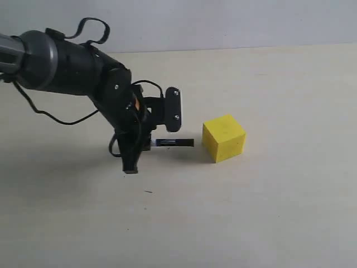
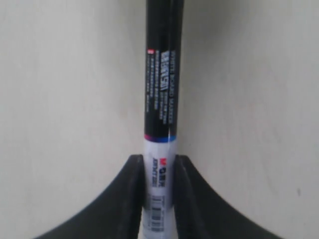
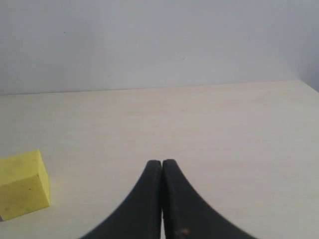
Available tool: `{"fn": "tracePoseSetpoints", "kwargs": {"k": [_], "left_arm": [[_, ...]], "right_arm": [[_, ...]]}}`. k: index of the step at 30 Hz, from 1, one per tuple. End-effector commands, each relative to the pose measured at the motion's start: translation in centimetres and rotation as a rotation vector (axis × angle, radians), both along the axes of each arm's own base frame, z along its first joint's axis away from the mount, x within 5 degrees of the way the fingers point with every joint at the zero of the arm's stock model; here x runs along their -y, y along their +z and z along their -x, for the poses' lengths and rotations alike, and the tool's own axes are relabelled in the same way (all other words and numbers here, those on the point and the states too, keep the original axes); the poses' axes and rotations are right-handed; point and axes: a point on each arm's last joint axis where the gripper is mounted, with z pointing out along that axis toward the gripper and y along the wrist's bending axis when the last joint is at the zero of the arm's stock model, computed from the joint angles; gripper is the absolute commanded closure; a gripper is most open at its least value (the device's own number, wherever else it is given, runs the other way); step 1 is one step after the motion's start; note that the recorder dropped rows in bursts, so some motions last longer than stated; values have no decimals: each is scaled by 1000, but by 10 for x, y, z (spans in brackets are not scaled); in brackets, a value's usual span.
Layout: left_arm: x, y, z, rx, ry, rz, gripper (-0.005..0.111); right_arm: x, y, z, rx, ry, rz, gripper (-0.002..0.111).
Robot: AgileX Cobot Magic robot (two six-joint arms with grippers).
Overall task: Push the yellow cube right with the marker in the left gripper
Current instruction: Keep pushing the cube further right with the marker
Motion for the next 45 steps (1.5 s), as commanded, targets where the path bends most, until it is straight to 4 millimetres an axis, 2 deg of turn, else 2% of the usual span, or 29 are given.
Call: {"fn": "tracePoseSetpoints", "kwargs": {"k": [1, 4, 9, 14, 19, 24, 28, 32, 37, 40, 45], "left_arm": [[42, 1, 0, 33, 3, 88, 107], [50, 2, 2, 2, 2, 65, 107], [33, -1, 1, -75, 36, -19, 107], [31, 0, -3, -60, 41, -12, 107], [50, 1, -3, 8, -6, 42, 107], [83, 6, 5, 26, -54, 74, 107], [84, 5, 13, -16, -63, 16, 107], [71, 4, 8, -49, -12, -51, 107], [66, 3, -4, -23, 54, 0, 107], [75, 1, -9, 30, 56, 75, 107], [101, -7, -12, 30, 44, 93, 107]], "right_arm": [[0, -1, 0, 6, -3, 6, 108], [0, -1, 0, 6, -3, 6, 108], [0, -1, 0, 6, -3, 6, 108], [0, -1, 0, 6, -3, 6, 108], [0, -1, 0, 6, -3, 6, 108], [0, -1, 0, 6, -3, 6, 108], [0, -1, 0, 6, -3, 6, 108], [0, -1, 0, 6, -3, 6, 108], [0, -1, 0, 6, -3, 6, 108], [0, -1, 0, 6, -3, 6, 108], [0, -1, 0, 6, -3, 6, 108]]}}
